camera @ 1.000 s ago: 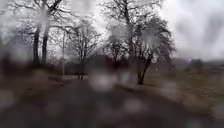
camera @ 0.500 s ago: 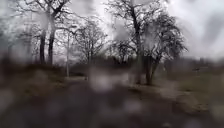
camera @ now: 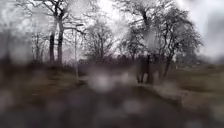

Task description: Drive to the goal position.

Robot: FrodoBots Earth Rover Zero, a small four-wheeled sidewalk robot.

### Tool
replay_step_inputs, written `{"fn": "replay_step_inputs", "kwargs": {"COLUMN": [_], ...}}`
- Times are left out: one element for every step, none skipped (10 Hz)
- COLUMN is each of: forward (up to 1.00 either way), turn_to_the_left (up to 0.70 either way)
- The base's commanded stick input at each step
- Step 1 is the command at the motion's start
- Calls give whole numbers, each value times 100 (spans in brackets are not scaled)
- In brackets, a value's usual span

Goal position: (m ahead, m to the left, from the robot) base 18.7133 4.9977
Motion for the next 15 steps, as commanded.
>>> {"fn": "replay_step_inputs", "kwargs": {"forward": [100, 100, 100, 100, 100, 100, 100, 100, 100, 100, 100, 100, 100, 100, 100], "turn_to_the_left": [0, 0, 0, 0, 0, 0, 0, 0, 0, 13, 39, 40, 40, 40, 40]}}
